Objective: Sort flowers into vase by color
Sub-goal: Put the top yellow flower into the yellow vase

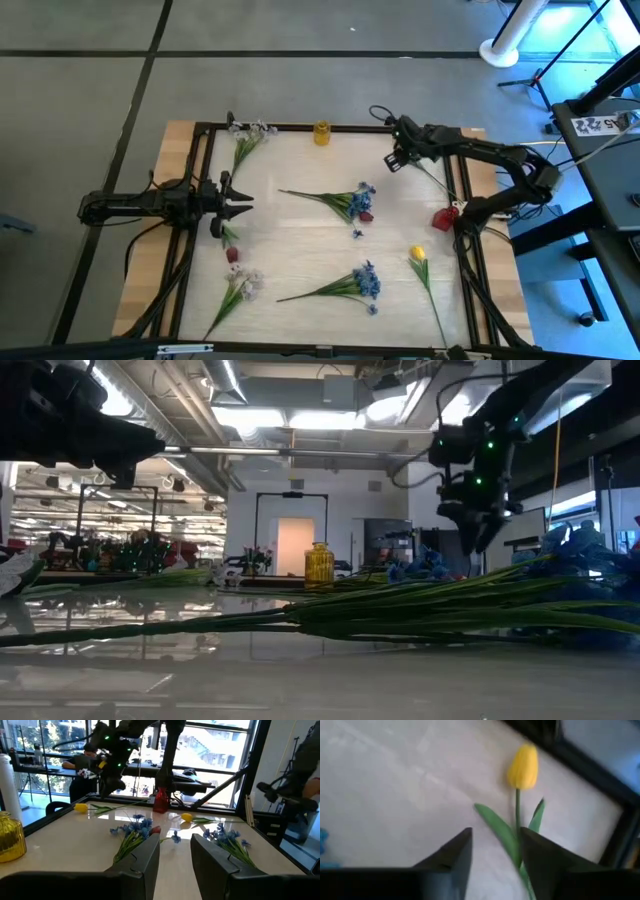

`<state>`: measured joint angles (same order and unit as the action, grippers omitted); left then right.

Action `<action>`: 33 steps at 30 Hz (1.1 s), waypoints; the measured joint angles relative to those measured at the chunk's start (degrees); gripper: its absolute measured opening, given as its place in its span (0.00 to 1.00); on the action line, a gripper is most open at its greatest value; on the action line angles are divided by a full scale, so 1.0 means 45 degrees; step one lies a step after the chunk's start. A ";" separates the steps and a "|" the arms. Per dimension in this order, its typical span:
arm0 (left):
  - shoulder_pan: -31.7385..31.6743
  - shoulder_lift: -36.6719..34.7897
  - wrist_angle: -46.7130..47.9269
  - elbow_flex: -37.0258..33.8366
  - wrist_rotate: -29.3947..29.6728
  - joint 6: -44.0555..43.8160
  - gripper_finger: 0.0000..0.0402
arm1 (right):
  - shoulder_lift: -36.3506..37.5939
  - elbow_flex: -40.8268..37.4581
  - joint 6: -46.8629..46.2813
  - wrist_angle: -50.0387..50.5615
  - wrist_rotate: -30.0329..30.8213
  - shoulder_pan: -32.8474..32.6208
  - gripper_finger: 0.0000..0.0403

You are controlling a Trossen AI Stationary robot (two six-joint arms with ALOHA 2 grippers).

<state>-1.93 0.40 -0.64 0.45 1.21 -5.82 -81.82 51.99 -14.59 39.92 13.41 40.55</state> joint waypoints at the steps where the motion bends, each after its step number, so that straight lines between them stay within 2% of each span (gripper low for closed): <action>1: 0.0000 0.0000 0.0000 0.0000 0.0004 -0.0001 0.27 | -0.0094 -0.0004 0.0014 0.0193 -0.0341 0.0291 0.50; 4: -0.0002 0.0000 0.0000 -0.0004 0.0002 -0.0004 0.27 | -0.0291 -0.0005 0.0259 0.0299 -0.0663 0.1053 0.58; 7: 0.0000 0.0000 -0.0003 -0.0005 0.0000 -0.0001 0.27 | -0.0401 -0.0005 0.0545 0.0390 -0.0656 0.1559 0.60; 14: 0.0000 0.0000 0.0000 -0.0004 0.0000 0.0000 0.27 | -0.1253 -0.0005 0.0649 0.0160 -0.0919 0.2113 0.54; 21: -0.0004 -0.0004 0.0000 -0.0004 0.0001 0.0000 0.27 | -0.2423 -0.0008 0.0574 -0.1679 -0.1026 0.2303 0.49; 27: 0.0000 -0.0003 0.0000 -0.0005 0.0000 0.0000 0.27 | -0.3357 0.0009 0.0201 -0.2773 -0.2032 0.3012 0.38; 33: -0.0002 -0.0001 0.0000 -0.0005 0.0003 -0.0004 0.27 | -0.3570 0.0049 0.0169 -0.3043 -0.1997 0.2982 0.18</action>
<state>-1.95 0.40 -0.64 0.43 1.23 -5.84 -97.89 52.21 -13.83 26.23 4.42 53.97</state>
